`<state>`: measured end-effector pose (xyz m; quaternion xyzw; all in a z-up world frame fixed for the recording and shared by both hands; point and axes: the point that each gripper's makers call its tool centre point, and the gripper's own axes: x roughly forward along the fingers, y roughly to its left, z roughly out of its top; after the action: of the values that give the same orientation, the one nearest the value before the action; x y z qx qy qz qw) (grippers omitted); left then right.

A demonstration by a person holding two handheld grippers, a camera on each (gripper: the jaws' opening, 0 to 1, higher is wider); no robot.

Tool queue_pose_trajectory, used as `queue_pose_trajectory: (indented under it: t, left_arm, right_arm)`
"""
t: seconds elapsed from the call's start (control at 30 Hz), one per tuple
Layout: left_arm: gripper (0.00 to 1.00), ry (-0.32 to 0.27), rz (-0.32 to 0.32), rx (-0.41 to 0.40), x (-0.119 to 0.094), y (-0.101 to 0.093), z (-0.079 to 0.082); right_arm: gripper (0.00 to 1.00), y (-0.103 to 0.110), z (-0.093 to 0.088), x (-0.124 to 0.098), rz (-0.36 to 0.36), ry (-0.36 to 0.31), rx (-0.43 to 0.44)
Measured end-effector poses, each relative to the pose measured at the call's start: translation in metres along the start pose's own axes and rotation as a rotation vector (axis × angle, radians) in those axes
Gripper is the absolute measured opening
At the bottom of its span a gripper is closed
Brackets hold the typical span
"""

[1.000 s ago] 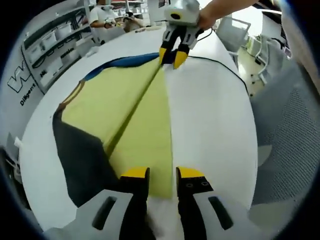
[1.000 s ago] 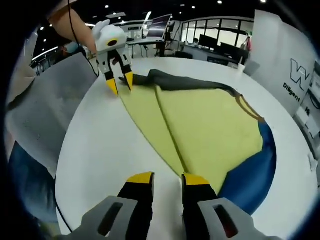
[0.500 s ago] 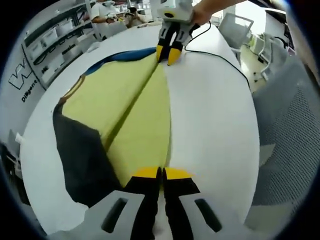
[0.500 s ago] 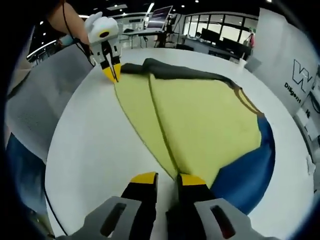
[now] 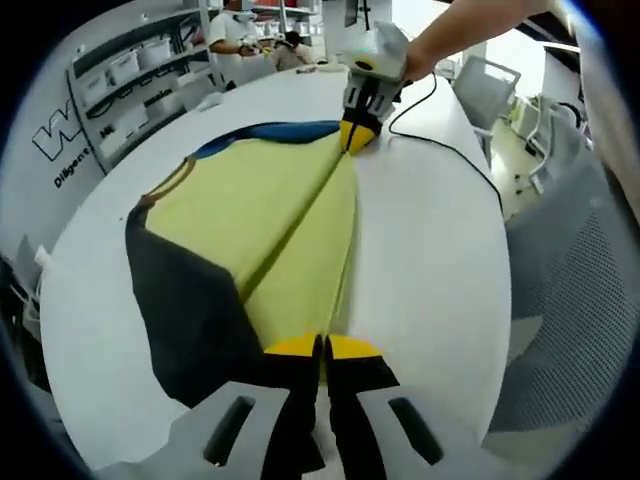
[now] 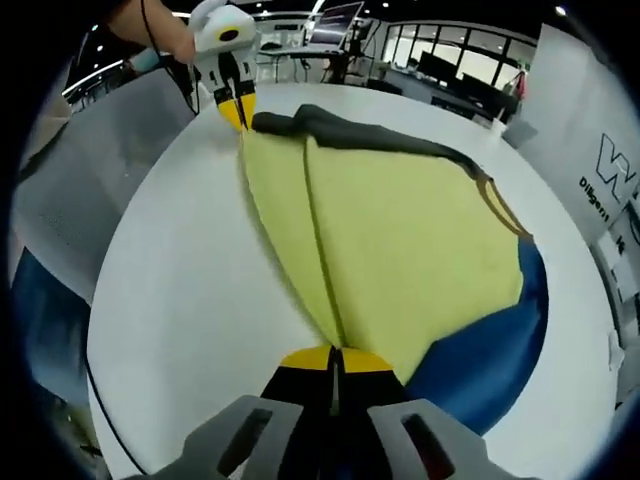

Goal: Fold the garment on the visible template until the final outline fits inside the template.

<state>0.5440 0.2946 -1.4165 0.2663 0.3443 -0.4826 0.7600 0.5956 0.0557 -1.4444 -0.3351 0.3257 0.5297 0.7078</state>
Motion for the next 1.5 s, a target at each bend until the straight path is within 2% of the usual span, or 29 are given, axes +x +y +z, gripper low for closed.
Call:
queue_pose_trajectory:
  t: [0.23,0.33,0.4,0.57,0.8,0.87,0.97,1.03,1.13,1.2,1.27,1.37,1.43,1.5]
  left_arm:
    - [0.03,0.005,0.004,0.001,-0.006,0.002,-0.004]
    - [0.03,0.019,-0.005,0.005,-0.007,-0.001,-0.011]
    - [0.03,0.029,-0.012,0.01,-0.008,-0.005,-0.015]
    - [0.03,0.069,-0.038,0.028,-0.008,-0.018,-0.032]
    - [0.03,0.119,-0.06,0.046,-0.015,-0.034,-0.057]
    - [0.03,0.116,-0.059,0.039,-0.016,-0.036,-0.061]
    - [0.03,0.106,-0.053,0.026,-0.017,-0.036,-0.06]
    - [0.03,0.105,-0.049,0.028,-0.017,-0.036,-0.06]
    - [0.03,0.104,-0.044,0.031,-0.017,-0.037,-0.06]
    - [0.03,0.105,-0.041,0.028,-0.016,-0.038,-0.061]
    - [0.03,0.104,-0.038,0.021,-0.015,-0.038,-0.061]
    - [0.03,0.106,-0.035,0.016,-0.015,-0.038,-0.061]
    - [0.03,0.106,-0.036,0.009,-0.015,-0.038,-0.061]
    - [0.03,0.108,-0.037,0.002,-0.015,-0.039,-0.061]
  right_arm:
    - [0.0,0.03,0.007,-0.024,0.051,0.011,-0.028]
    - [0.0,0.053,0.008,-0.031,0.076,0.002,-0.022]
    - [0.0,0.068,0.007,-0.03,0.09,-0.004,0.018]
    - [0.0,0.103,0.004,-0.021,0.082,-0.003,0.036]
    - [0.0,0.14,0.013,-0.017,0.083,-0.032,0.058]
    - [0.0,0.137,0.01,-0.019,0.044,-0.021,0.037]
    - [0.06,0.129,0.0,-0.028,-0.016,-0.027,0.116]
    - [0.1,0.124,-0.013,-0.037,-0.057,-0.009,0.123]
    - [0.16,0.121,-0.035,-0.045,-0.078,0.028,0.121]
    - [0.14,0.121,-0.048,-0.048,-0.073,0.063,0.14]
    - [0.12,0.121,-0.053,-0.049,-0.077,0.058,0.136]
    - [0.07,0.115,-0.051,-0.049,-0.101,0.038,0.135]
    - [0.01,0.118,-0.047,-0.048,-0.093,0.025,0.144]
    - [0.0,0.12,-0.047,-0.046,-0.09,0.033,0.132]
